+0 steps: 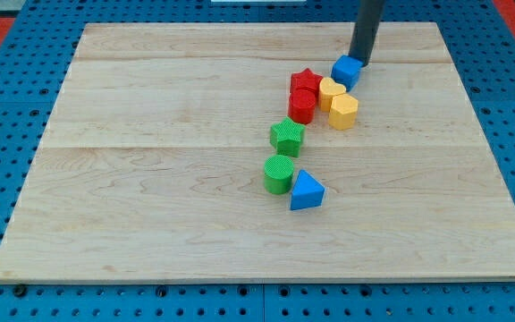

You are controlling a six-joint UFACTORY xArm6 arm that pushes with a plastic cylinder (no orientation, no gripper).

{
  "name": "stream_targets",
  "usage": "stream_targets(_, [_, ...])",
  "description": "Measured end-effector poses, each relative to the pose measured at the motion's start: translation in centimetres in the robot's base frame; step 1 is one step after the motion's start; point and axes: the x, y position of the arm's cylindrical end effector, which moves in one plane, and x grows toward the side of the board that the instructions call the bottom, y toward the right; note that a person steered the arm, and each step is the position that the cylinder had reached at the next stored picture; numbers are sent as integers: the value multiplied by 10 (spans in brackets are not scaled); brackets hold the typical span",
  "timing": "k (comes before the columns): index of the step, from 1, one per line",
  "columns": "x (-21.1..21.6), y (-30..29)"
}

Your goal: Move the blue cube to the top of the left

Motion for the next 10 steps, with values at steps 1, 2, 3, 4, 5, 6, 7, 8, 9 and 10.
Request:
stream_targets(1, [10, 39])
stream_targets(2, [29, -10])
stream_targets(3, [13, -97])
stream_targets(4, [11, -186])
stream_targets(5, [26, -144])
stream_targets(6, [1, -116])
stream_targets(7, [-31, -150])
stream_targets(8, [-25, -241])
stream_targets(9, [6, -265])
stream_targets(10, [6, -311])
